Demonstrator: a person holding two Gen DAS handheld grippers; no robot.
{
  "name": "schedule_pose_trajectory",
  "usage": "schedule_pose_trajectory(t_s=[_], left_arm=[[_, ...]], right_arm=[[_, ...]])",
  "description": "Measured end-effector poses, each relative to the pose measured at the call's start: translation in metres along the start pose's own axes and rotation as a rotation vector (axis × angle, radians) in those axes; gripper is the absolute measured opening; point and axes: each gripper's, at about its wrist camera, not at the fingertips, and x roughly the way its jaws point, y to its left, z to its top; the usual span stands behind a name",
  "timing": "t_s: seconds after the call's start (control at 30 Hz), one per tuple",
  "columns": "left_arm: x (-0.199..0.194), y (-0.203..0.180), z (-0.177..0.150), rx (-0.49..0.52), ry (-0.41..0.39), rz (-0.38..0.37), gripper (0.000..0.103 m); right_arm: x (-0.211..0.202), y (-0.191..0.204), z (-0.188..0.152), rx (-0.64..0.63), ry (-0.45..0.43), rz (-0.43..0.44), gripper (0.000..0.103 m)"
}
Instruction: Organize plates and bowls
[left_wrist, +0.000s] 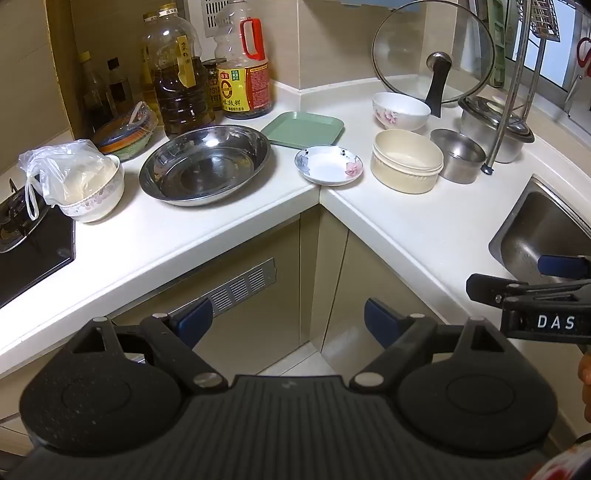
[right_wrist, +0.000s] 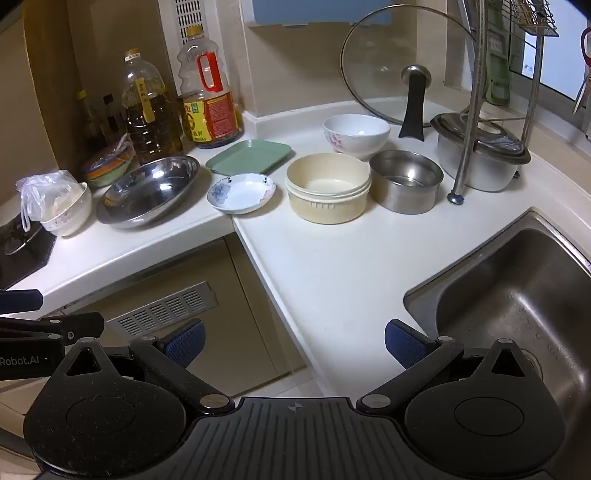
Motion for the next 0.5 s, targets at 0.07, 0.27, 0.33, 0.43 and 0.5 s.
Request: schedule_pose_trajectory(t_s=[0.07, 0.27, 0.33, 0.43, 0.5], left_arm=[[0.0000, 0.0000, -0.0001, 0.001, 0.001, -0.001, 0.088], [0.0000, 0.0000, 0.0002, 0.002, -0.002, 0.000, 0.088], [0.0006, 0.0002, 0.0003, 0.002, -0.002, 0.001, 0.088], [0.0003, 0.0001, 0.0006, 0.002, -0.001, 0.000, 0.088], [0.0002, 0.0001, 0.0003, 0.002, -0.002, -0.001, 0.088]], right_arm=[[0.0000, -0.0002, 0.0001, 0.000, 0.001, -0.001, 0.103], [-0.0006, 0.0003, 0.0005, -0.004, 0.003, 0.001, 0.103], [-0.0001, -0.0013, 0.0005, 0.002, 0.001, -0.001, 0.103], [-0.0002, -0.0009, 0.0007, 0.002, 0.002, -0.001, 0.103], [-0.0004, -0.0004, 0.0009, 0.002, 0.001, 0.000, 0.103]])
